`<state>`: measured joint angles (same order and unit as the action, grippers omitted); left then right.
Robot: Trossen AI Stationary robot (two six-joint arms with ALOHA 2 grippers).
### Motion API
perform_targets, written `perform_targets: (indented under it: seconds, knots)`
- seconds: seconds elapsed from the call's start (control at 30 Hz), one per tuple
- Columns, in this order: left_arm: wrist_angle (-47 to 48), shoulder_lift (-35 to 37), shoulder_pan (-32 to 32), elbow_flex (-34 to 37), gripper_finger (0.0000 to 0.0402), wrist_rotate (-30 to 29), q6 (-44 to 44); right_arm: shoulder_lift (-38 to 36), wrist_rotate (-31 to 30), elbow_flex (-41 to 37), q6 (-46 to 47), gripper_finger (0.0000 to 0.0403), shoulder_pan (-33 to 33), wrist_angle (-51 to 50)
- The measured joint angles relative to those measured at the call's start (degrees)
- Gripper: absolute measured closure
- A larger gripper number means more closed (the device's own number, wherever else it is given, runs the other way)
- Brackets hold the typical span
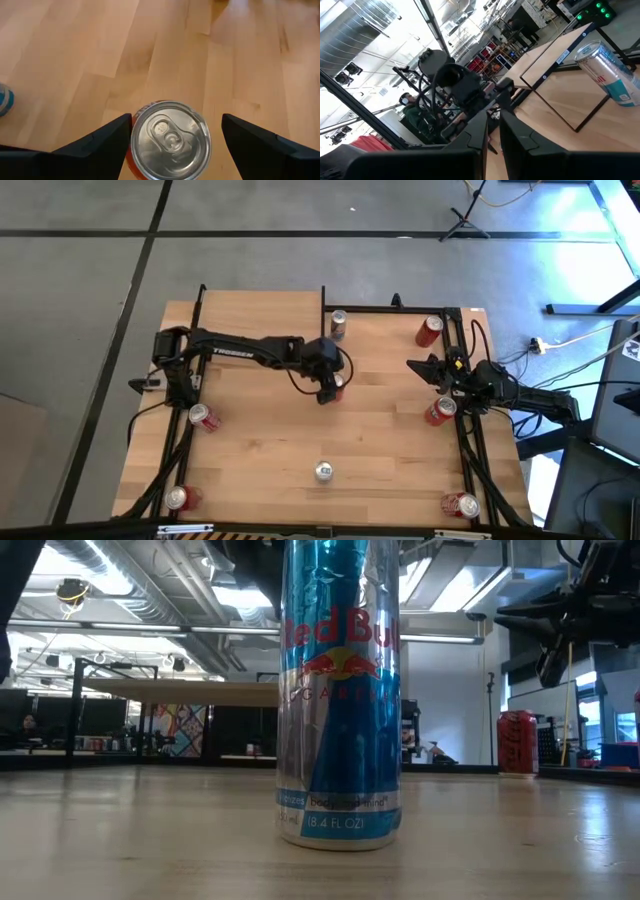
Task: Place canned beverage on shelf
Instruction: Put the left red soda can on the shelf
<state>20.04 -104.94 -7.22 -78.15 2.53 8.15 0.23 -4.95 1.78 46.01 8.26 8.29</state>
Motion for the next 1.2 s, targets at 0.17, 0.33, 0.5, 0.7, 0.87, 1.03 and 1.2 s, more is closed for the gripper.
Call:
perform_targets:
  seconds: [0.17,0.33,0.5,0.7,0.87,1.03,1.2]
  knots:
    - [0.9,0.1,0.0,0.0,0.0096,-2.0,-4.3,0.0,0.0,0.0,0.0,0.0363,0.0,-2.1]
    - [1.8,0.1,0.0,0.0,0.0103,0.5,-7.2,0.0,0.0,0.0,0.0,0.0363,0.0,-2.4]
    - [2.0,-0.4,0.2,0.0,0.0111,0.9,-10.7,0.0,0.0,0.0,0.0,0.0363,0.0,-2.4]
    - [2.6,-1.6,0.0,-0.1,0.0112,1.5,-11.8,0.0,0.0,0.0,0.0,0.0363,0.0,-2.4]
    - [2.5,-2.3,0.1,-0.2,0.0112,1.0,-12.8,0.0,-0.1,0.0,0.0,0.0363,0.0,-2.4]
    - [2.0,-2.2,0.2,-0.1,0.0112,-0.1,-12.2,0.0,-0.1,0.0,0.0,0.0363,0.0,-2.4]
    - [-0.1,-2.3,0.4,-0.5,0.0112,0.1,-9.2,0.0,-0.1,0.0,0.0,0.0363,0.0,-2.4]
